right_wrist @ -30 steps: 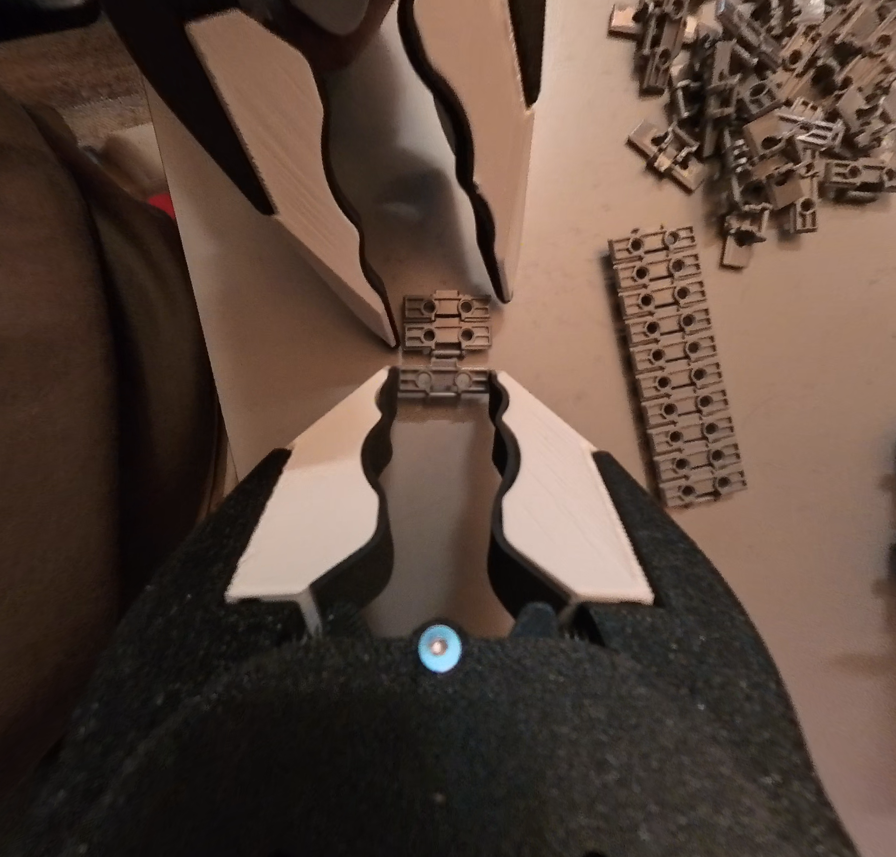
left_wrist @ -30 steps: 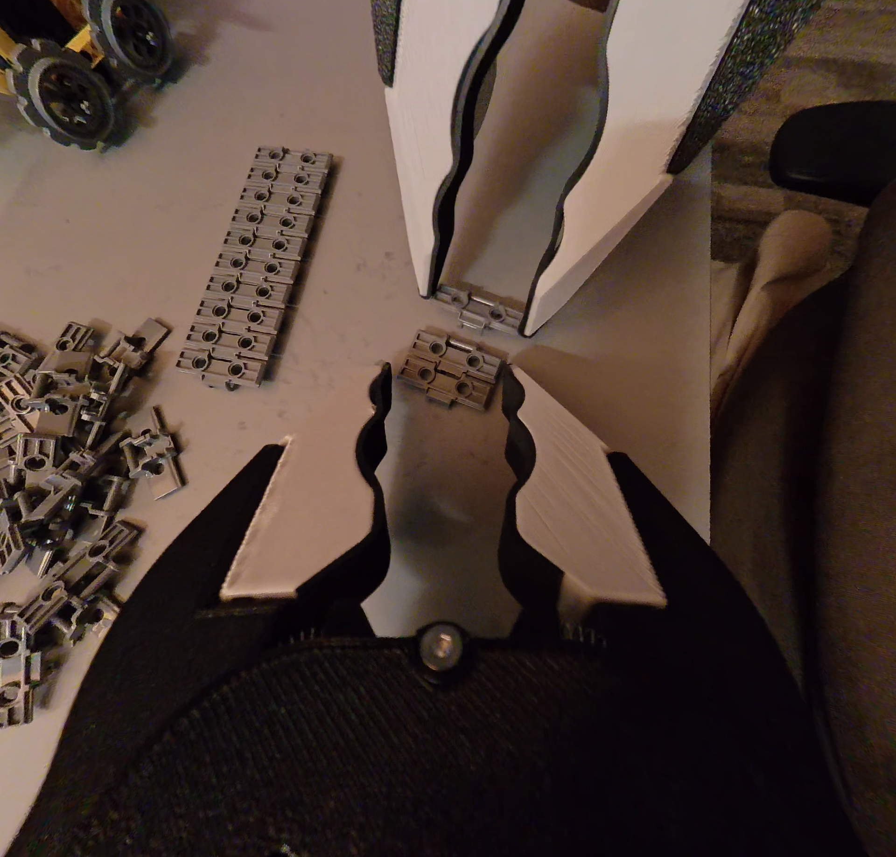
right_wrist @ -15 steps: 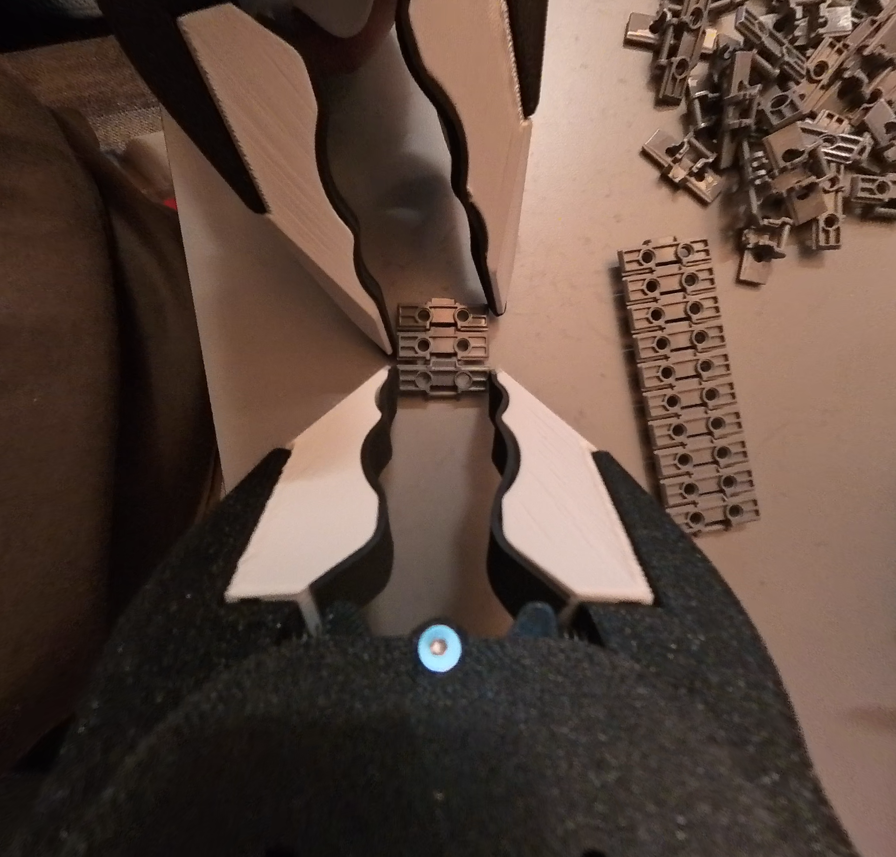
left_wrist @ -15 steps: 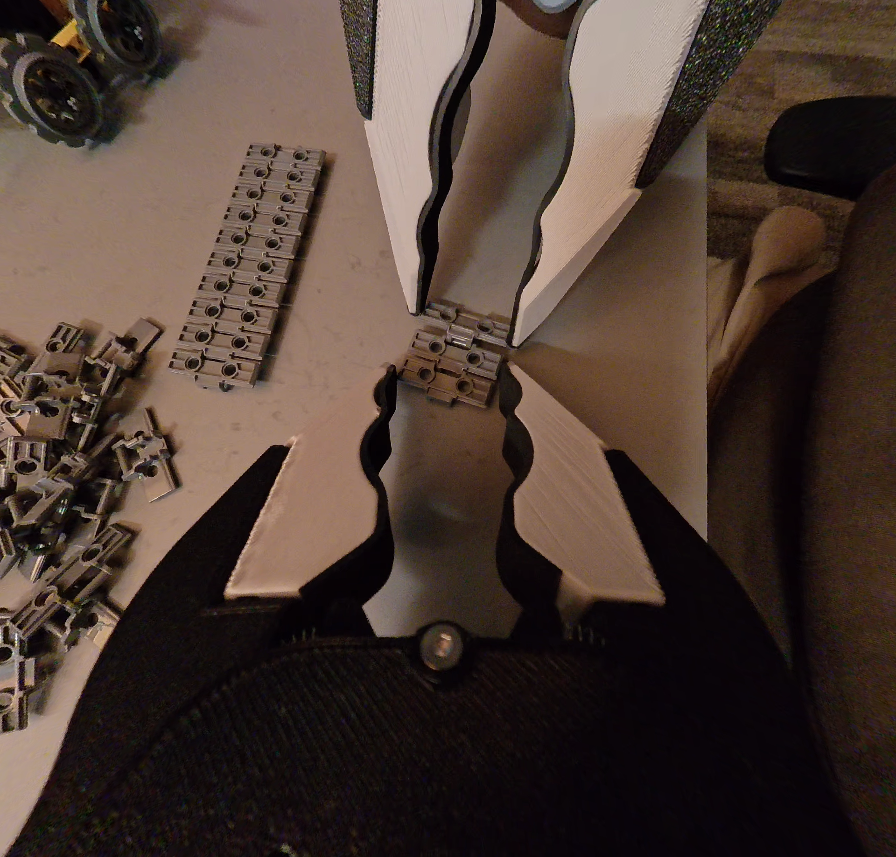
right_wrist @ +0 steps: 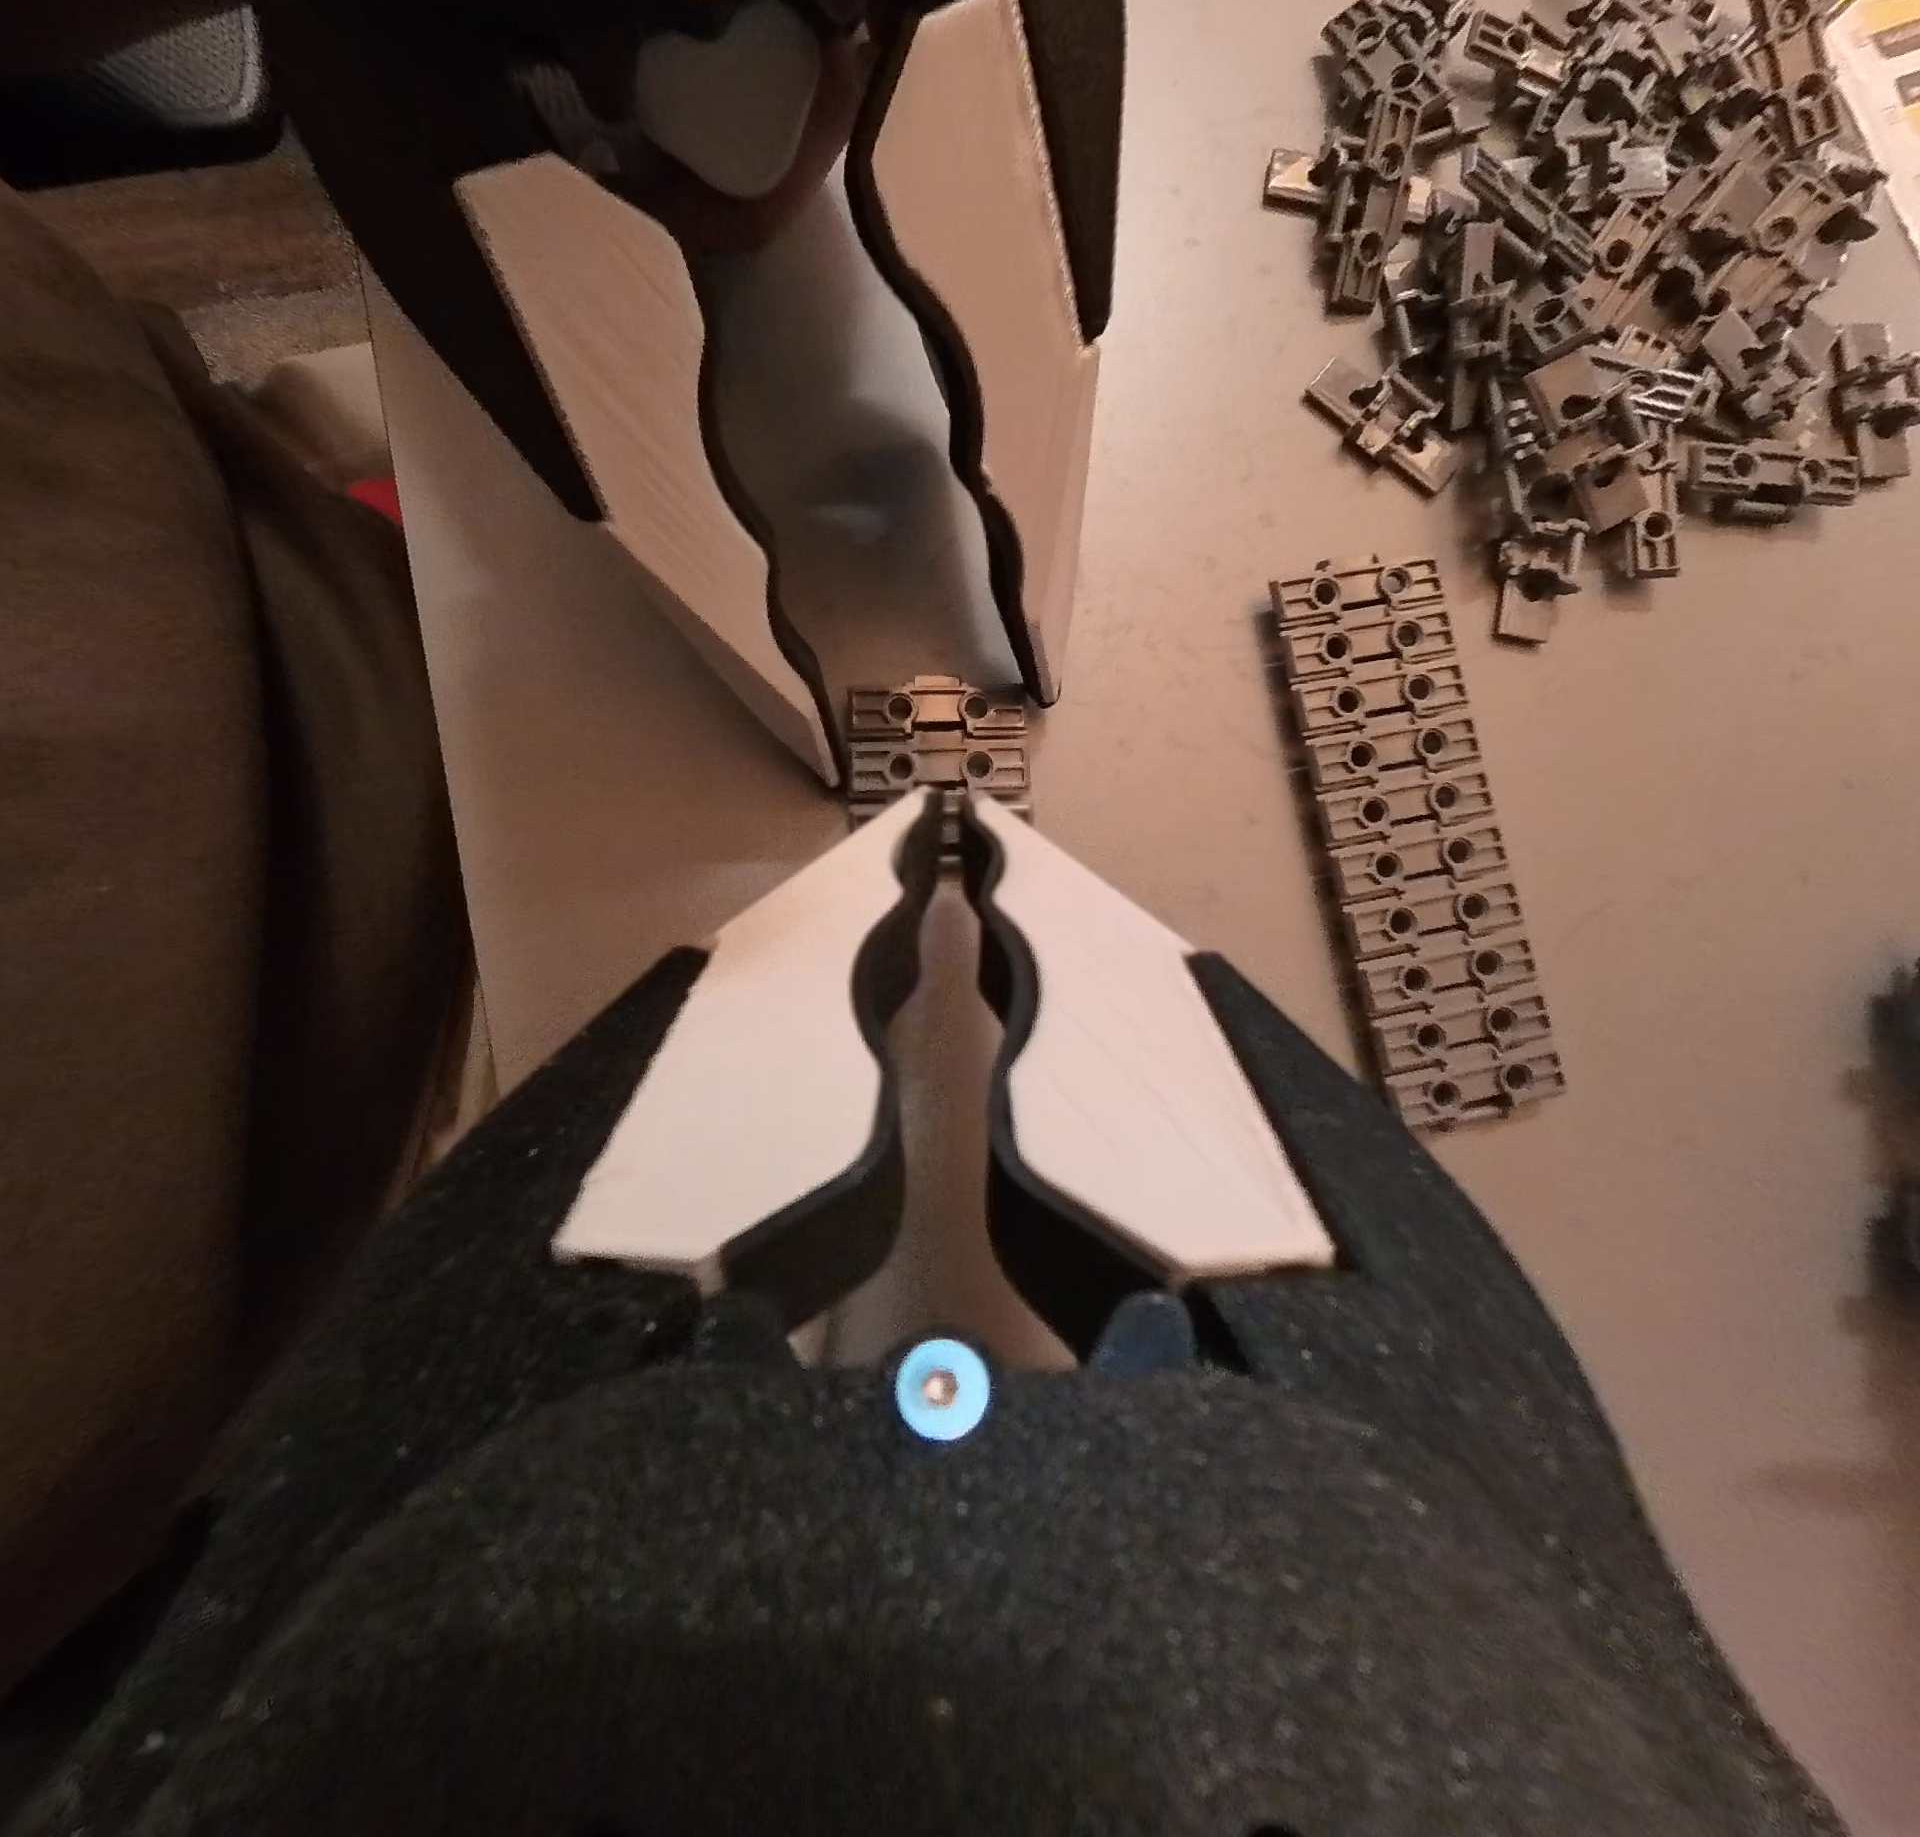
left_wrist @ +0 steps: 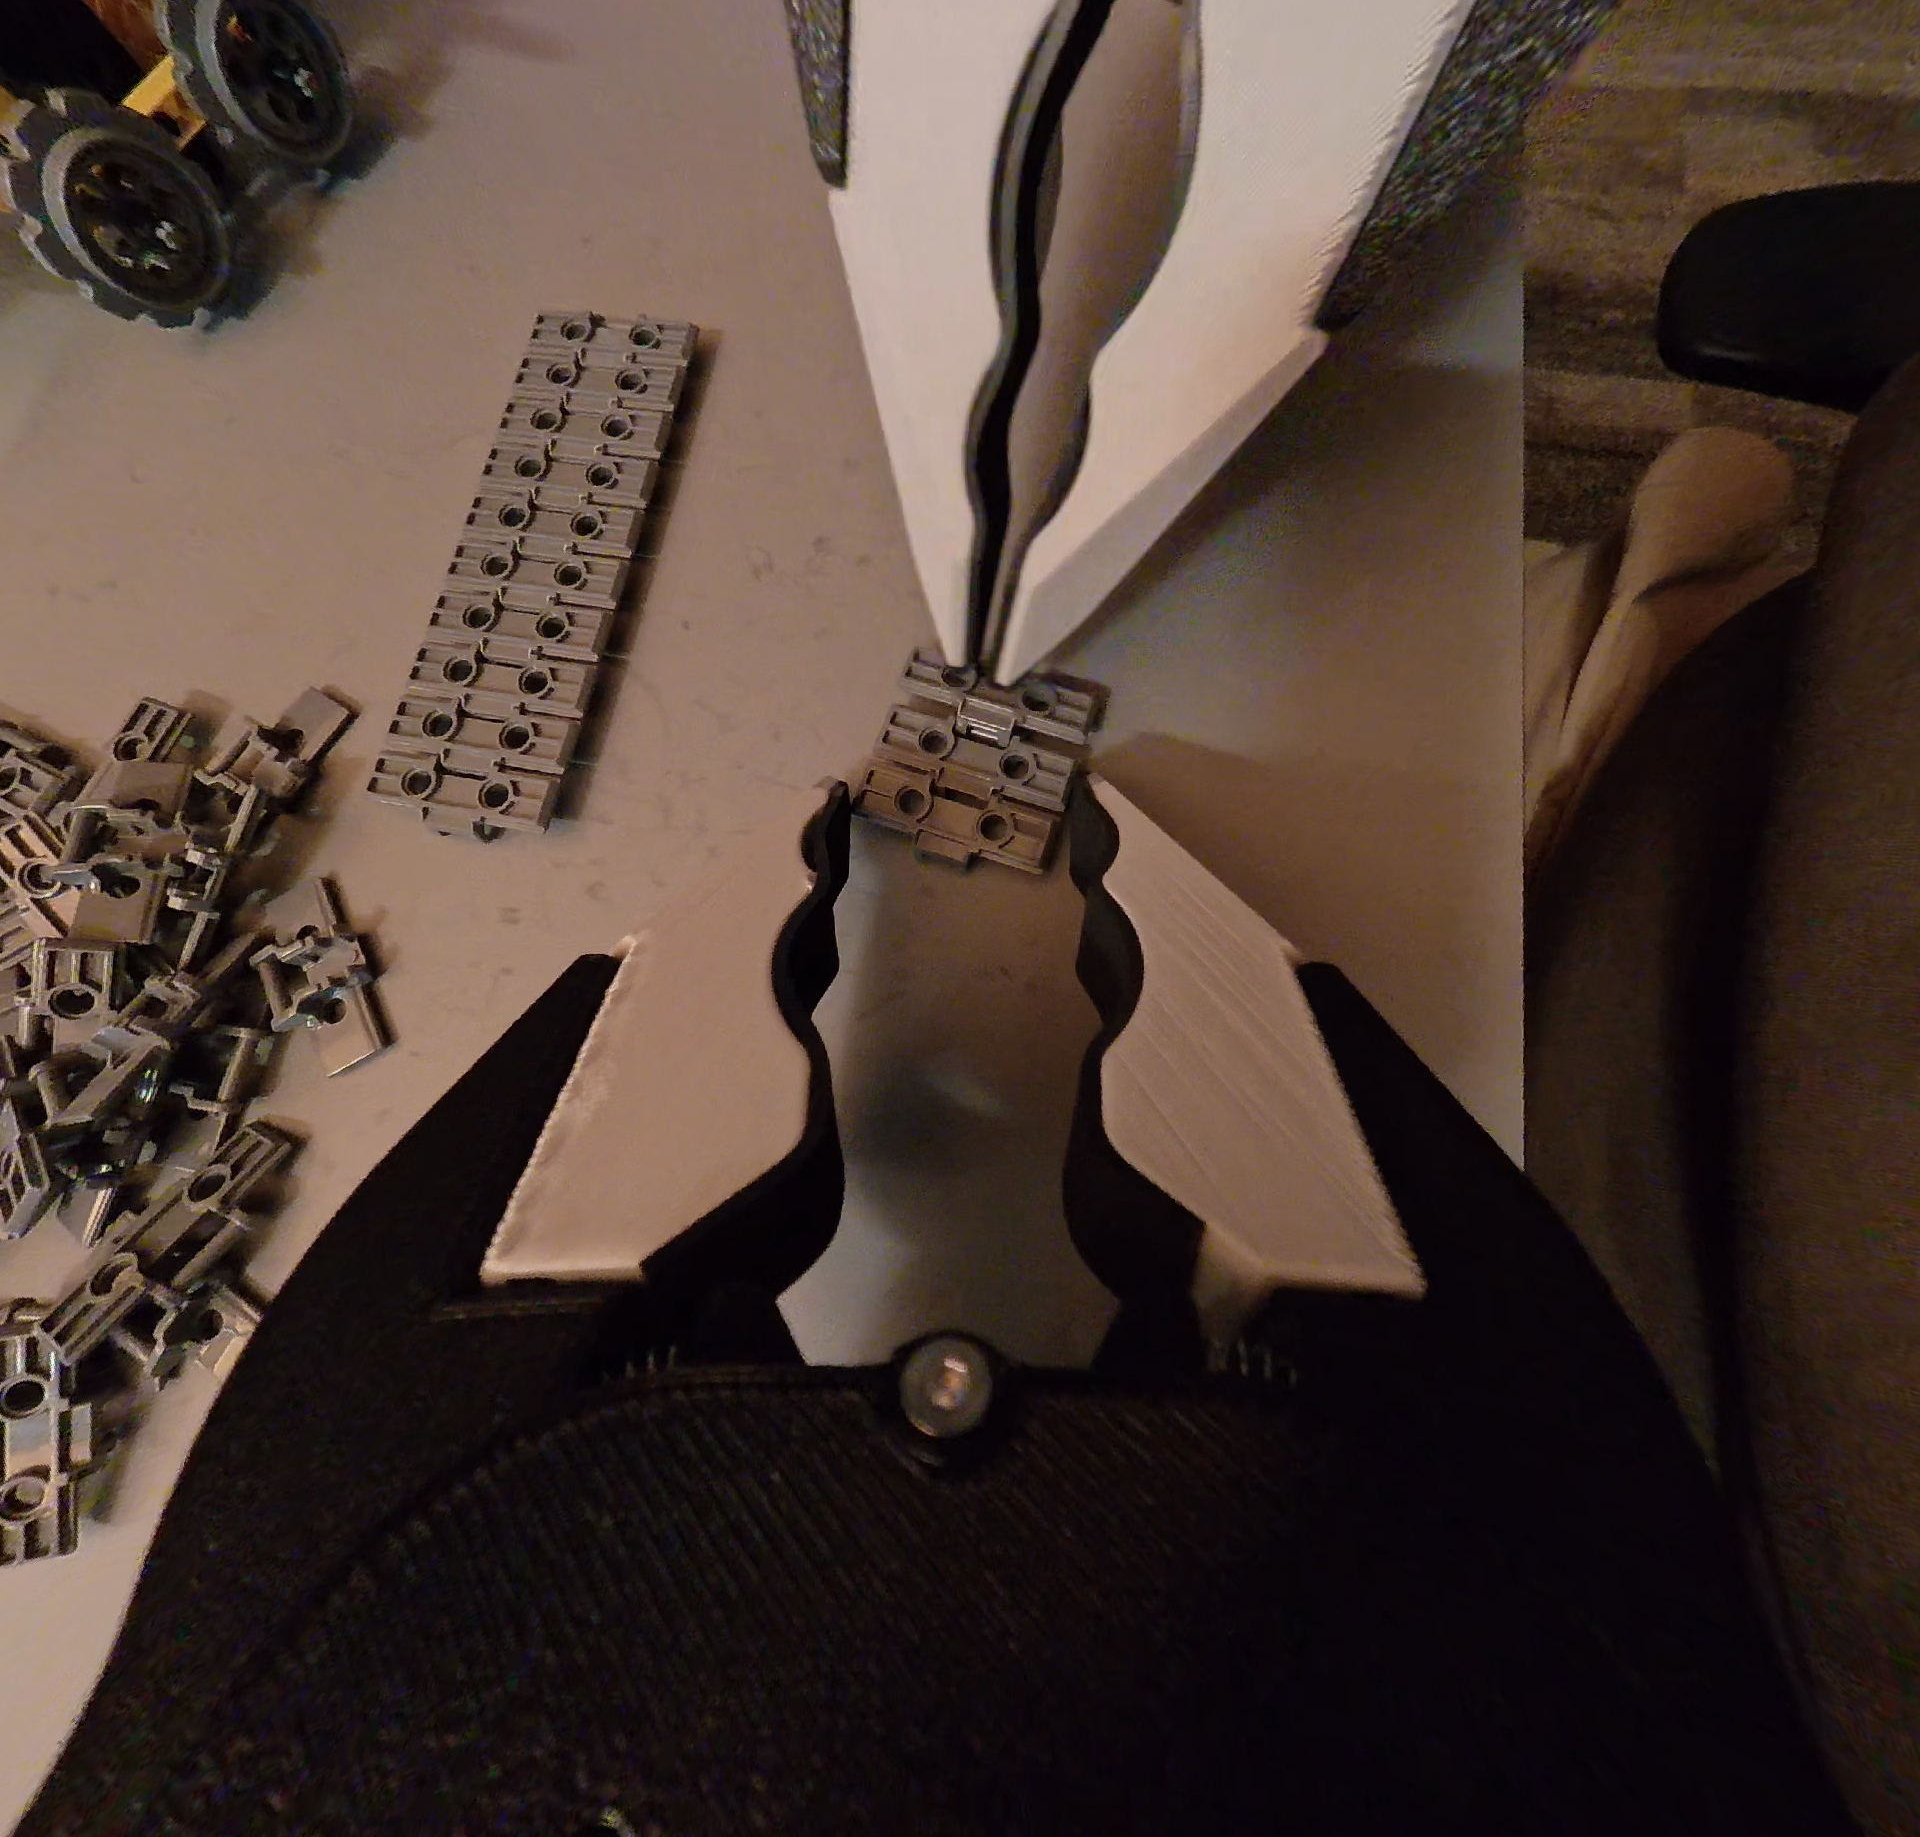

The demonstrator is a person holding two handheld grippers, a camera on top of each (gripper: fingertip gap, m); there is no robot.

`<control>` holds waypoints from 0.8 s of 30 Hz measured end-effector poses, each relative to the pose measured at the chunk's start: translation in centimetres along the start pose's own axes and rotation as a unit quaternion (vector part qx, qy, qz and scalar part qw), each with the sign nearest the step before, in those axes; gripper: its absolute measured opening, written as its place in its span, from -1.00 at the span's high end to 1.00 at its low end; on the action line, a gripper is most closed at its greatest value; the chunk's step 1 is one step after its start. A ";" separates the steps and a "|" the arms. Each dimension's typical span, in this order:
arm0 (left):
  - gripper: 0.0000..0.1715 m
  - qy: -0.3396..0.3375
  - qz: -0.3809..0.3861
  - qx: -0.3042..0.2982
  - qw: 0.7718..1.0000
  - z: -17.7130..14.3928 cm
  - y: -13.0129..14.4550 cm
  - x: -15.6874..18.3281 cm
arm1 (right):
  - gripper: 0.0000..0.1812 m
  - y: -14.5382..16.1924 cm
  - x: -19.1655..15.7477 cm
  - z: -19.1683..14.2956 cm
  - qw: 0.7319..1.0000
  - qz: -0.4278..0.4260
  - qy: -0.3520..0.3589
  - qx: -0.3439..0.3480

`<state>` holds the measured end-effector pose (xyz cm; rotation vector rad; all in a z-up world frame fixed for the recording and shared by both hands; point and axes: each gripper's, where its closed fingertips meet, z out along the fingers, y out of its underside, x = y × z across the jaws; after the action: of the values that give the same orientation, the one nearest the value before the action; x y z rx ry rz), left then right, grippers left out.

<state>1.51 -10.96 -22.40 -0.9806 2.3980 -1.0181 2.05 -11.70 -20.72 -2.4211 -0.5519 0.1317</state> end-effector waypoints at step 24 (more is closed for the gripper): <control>0.56 -0.019 0.008 -0.004 1.000 -0.1 0.3 -0.1 | 1.00 0.1 0.2 1.5 0.992 -0.011 0.002 -0.125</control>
<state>1.41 -10.67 -22.49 -0.9718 2.3774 -0.9773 1.89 -10.78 -21.97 -2.6556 -0.6263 0.0502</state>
